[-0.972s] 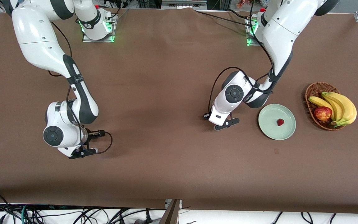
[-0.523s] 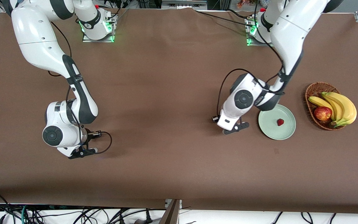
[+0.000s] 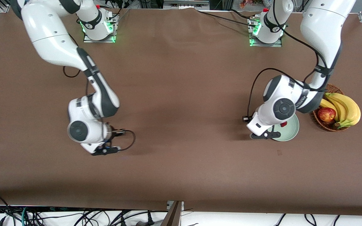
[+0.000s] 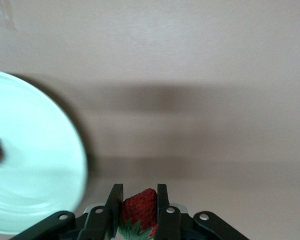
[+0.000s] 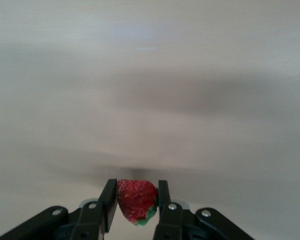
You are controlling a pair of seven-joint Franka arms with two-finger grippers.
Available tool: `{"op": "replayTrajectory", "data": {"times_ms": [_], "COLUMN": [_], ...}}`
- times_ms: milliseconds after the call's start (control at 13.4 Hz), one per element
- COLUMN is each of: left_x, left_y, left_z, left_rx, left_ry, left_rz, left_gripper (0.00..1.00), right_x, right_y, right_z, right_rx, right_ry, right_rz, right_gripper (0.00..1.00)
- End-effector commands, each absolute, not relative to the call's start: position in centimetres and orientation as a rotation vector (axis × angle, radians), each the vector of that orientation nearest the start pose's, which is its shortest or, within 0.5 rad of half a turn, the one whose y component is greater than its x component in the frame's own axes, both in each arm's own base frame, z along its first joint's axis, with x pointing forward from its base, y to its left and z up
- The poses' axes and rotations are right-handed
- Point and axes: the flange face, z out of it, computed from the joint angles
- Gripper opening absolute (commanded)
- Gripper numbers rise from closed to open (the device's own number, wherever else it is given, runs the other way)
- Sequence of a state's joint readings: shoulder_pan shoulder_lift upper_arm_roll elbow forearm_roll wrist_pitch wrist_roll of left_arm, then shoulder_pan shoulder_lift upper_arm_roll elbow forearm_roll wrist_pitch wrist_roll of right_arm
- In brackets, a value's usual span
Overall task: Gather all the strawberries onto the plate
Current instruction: 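Carry the strawberry to the plate while the right gripper carries the last mid-table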
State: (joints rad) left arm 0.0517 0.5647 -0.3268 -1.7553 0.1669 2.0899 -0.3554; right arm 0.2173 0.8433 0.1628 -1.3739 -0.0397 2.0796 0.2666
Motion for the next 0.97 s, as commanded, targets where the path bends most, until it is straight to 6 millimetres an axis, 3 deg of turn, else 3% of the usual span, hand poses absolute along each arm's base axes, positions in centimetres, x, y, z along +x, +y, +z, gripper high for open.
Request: {"op": "replayTrajectory", "data": {"times_ms": [0,149,374,448,523,673,897], "left_x": [62.4,62.3,61.4,61.1,61.1,61.1,61.4], "left_y": [-9.0,-5.3,-1.4,-1.3,-1.3,-1.4,-1.7], "left_z": [25.1,24.1,22.3,21.9,21.9,22.2,22.9], "left_rx": [-3.105,-3.115,-3.130,-3.132,-3.132,-3.130,-3.131], "left_ry": [0.226,0.318,0.304,0.301,0.299,0.298,0.302], "left_rz": [0.338,0.369,0.425,0.432,0.433,0.432,0.417], "left_gripper": [0.16,0.20,0.31,0.44,0.99,1.00,1.00], "right_x": [65.5,62.9,59.4,58.1,57.0,54.8,51.8], "right_y": [33.1,39.8,48.4,51.3,53.8,57.8,60.9], "right_z": [21.2,20.2,20.8,20.8,20.9,20.7,19.6], "right_rx": [-3.082,-3.030,-2.902,-2.852,-2.806,-2.726,-2.664], "right_ry": [0.023,0.100,0.314,0.374,0.409,0.437,0.396], "right_rz": [0.099,-0.011,-0.123,-0.145,-0.164,-0.194,-0.218], "right_gripper": [0.09,0.09,0.09,0.09,0.09,0.09,0.09]}}
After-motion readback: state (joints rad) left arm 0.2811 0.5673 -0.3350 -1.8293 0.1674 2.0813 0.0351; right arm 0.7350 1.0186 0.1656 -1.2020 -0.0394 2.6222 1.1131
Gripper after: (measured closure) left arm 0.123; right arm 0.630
